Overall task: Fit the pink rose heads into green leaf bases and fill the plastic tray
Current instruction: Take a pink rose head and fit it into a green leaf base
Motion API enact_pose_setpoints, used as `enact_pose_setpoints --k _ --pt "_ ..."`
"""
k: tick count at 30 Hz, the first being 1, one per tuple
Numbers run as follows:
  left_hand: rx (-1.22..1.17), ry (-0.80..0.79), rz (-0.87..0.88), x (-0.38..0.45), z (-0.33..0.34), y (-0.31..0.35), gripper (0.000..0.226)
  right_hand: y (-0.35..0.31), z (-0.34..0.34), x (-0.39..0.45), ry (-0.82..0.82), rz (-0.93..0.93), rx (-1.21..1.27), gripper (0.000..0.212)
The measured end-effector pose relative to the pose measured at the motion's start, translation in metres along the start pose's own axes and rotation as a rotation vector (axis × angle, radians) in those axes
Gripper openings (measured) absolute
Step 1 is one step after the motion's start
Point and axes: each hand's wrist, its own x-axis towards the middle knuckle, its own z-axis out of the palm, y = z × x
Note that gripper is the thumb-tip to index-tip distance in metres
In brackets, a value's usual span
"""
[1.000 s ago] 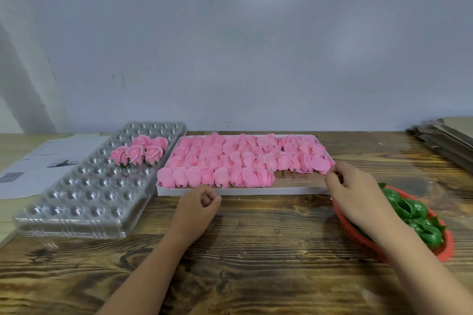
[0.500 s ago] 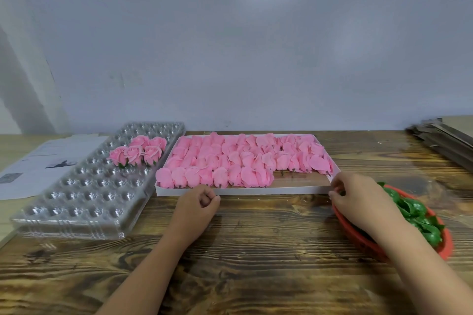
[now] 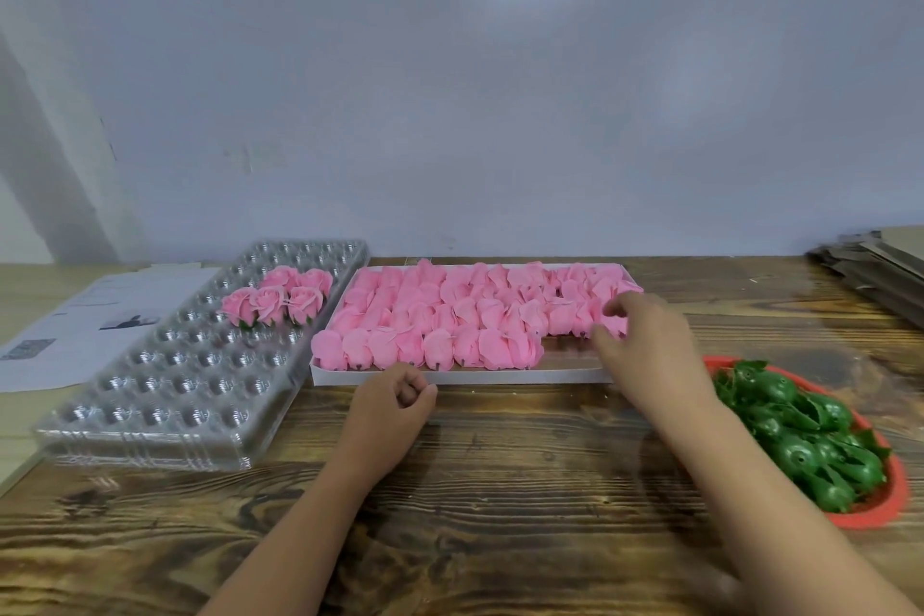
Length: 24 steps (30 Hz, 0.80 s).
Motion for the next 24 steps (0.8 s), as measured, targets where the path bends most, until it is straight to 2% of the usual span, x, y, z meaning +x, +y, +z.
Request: enact_pose_setpoints --k 3,7,13,24 --pt "0.003 -0.004 -0.004 0.0 -0.001 0.0 0.014 -0.015 0.033 0.008 -0.128 0.087 0.16 0.023" --pt "-0.018 0.002 -0.017 0.0 -0.002 0.0 0.013 -0.024 0.068 0.02 -0.343 0.184 0.164 0.041" --pt "-0.038 0.002 -0.021 0.001 -0.002 0.001 0.012 -0.021 0.089 0.036 -0.396 0.289 0.128 0.035" --pt "-0.042 0.0 -0.009 0.002 -0.002 -0.002 0.013 -0.024 0.101 0.039 -0.404 0.305 0.148 0.033"
